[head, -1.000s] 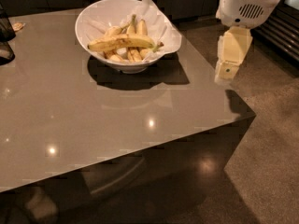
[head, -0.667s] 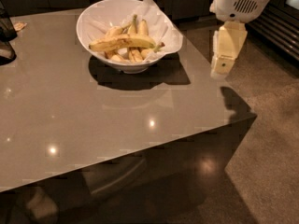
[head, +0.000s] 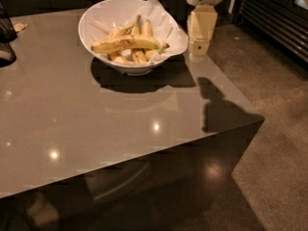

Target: Pick banana from white bowl

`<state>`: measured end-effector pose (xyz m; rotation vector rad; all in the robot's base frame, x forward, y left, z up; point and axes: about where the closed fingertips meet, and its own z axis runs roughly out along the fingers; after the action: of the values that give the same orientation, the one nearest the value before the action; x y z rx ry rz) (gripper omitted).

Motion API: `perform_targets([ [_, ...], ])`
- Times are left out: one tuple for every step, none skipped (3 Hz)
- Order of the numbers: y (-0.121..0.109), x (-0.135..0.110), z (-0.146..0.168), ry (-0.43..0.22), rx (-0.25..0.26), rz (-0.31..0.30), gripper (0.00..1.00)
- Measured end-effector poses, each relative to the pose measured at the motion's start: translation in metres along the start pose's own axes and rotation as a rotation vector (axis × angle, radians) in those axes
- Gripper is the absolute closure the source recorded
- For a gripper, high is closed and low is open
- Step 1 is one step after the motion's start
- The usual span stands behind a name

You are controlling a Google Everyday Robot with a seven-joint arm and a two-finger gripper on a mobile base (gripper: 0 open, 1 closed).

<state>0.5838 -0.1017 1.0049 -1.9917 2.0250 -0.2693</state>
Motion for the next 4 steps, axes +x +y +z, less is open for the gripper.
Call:
perform_targets([
  [-0.006,-0.008,0.000,-0.016,0.024,-0.007,0.00],
  [-0.019,-0.011,0.006,-0.049,0.015,-0.005,0.00],
  [-0.044,-0.026,0.014,-0.101,-0.002,-0.025,0.00],
  [-0.070,-0.043,0.025,-0.149,-0.008,-0.034,0.00],
])
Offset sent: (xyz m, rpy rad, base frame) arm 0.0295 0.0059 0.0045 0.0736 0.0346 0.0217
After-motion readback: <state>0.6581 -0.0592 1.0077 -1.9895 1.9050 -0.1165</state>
